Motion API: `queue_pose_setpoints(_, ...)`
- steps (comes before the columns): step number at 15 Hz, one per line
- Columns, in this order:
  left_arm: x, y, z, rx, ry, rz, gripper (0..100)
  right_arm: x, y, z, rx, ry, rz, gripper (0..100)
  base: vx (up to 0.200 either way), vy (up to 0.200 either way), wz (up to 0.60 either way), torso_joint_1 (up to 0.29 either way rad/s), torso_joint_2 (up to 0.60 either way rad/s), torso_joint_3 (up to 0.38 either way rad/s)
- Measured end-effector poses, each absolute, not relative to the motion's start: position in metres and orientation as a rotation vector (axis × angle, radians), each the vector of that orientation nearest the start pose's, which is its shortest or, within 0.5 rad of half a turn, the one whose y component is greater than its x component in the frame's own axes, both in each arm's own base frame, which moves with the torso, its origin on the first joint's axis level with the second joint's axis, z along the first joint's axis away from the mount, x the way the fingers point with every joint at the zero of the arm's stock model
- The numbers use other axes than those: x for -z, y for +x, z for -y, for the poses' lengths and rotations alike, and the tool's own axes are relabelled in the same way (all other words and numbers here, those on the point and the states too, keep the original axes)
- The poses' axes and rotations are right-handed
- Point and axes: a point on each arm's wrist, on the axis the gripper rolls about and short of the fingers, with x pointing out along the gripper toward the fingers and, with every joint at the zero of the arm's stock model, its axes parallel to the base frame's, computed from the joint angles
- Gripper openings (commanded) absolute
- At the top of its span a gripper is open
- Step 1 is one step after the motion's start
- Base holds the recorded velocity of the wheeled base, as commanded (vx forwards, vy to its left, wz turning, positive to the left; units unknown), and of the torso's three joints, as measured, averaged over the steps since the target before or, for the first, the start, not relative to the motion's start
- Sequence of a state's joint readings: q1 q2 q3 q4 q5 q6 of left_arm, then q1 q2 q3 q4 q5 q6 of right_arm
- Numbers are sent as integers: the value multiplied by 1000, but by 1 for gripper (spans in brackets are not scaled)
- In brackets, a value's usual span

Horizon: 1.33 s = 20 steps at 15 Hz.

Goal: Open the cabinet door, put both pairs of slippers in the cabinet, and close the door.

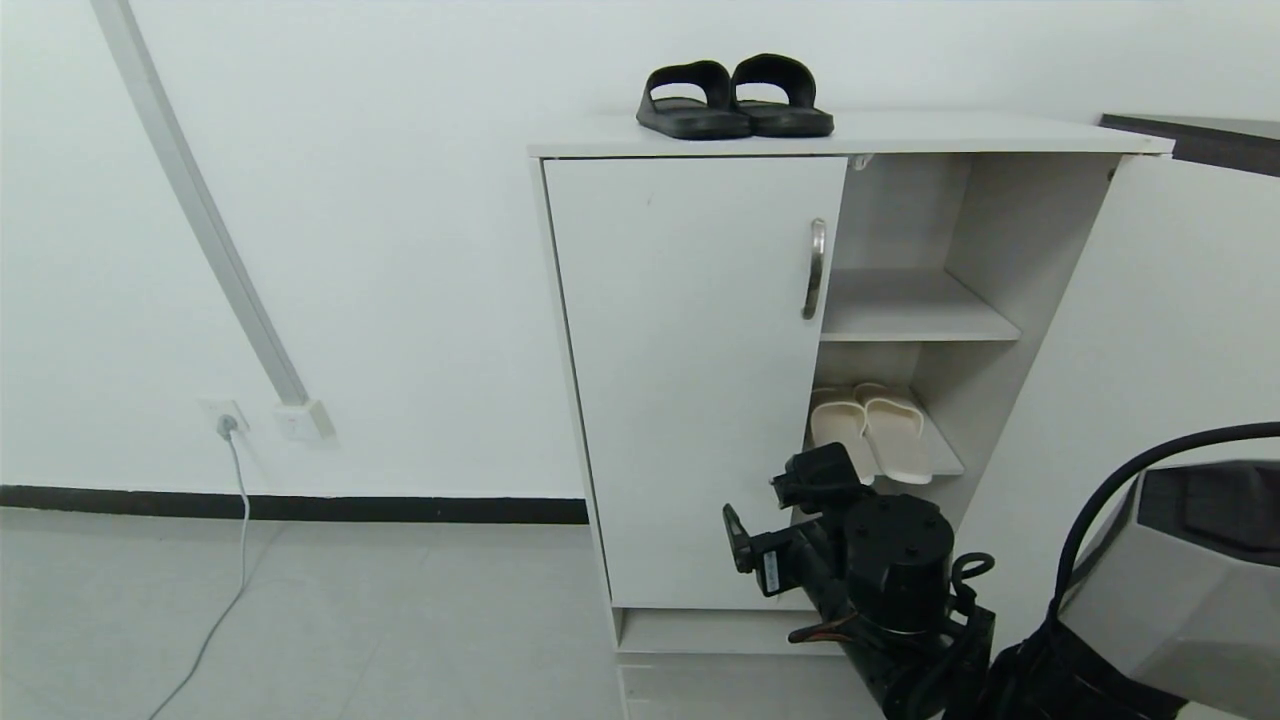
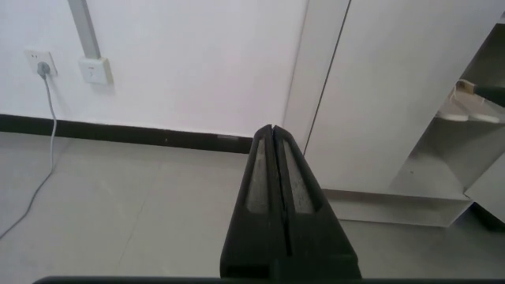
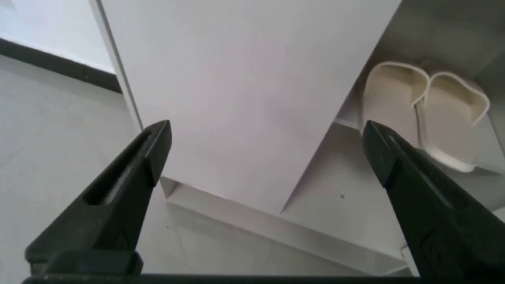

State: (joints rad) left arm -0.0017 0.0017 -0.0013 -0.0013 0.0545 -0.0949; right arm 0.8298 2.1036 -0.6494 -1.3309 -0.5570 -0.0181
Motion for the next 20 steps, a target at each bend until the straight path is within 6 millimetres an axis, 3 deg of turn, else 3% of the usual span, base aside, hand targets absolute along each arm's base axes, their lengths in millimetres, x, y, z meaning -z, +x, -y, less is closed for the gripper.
queue_pose_setpoints(9, -76, -23, -1, -54, -95, 4, 0, -84, 241, -245, -270, -91, -85, 100, 0, 0, 0, 64, -413, -347)
queue_pose_setpoints(20, -76, -23, -1, -53, -95, 4, 0, -84, 237, -242, -272, -98, -77, 100, 0, 0, 0, 164, -479, -322)
